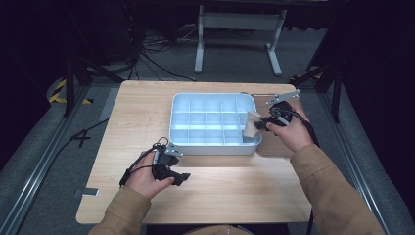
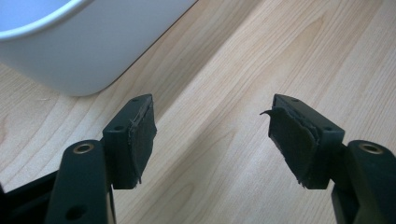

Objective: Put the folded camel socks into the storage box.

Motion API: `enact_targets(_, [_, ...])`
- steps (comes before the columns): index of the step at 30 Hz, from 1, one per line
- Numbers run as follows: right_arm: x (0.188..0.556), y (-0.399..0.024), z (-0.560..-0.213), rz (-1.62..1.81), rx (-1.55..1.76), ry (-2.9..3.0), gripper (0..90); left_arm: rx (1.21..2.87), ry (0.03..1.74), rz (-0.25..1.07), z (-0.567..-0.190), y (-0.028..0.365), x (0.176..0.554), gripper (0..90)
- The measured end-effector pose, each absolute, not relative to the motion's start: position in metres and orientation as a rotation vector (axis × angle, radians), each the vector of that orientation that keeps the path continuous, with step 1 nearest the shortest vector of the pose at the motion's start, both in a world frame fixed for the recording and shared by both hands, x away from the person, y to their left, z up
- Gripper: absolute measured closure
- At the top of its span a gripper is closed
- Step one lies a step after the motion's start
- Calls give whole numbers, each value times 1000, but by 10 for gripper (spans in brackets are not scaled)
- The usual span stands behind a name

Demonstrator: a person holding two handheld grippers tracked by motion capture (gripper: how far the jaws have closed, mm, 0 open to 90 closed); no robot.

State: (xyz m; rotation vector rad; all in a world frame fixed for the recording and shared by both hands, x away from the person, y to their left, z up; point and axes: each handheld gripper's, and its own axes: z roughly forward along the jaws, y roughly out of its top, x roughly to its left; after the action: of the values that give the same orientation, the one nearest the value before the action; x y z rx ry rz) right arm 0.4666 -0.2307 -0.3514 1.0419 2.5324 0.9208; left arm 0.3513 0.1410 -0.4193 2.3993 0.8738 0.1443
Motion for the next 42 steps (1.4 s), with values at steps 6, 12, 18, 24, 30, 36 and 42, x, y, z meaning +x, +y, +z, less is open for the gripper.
enact_targets(6, [469, -223, -357, 833, 1043, 2563, 742, 2391, 886, 155, -422, 144, 350, 325])
enact_targets(12, [470, -213, -363, 720, 1004, 2576, 742, 2394, 885, 149, -421, 145, 349, 325])
enact_targets(18, [470, -205, -369, 651, 978, 2607, 742, 2387, 899, 155, -421, 148, 347, 320])
enact_targets(24, [473, -198, -378, 599, 984, 2644, 741, 2384, 927, 160, -422, 154, 343, 320])
enact_targets(30, [477, -191, -390, 524, 1019, 2698, 738, 2369, 946, 178, -424, 161, 340, 303])
enact_targets(36, [481, -188, -399, 458, 1059, 2737, 735, 2363, 961, 182, -423, 164, 338, 300])
enact_targets(42, [486, -184, -405, 389, 1076, 2753, 738, 2360, 965, 164, -424, 164, 337, 300])
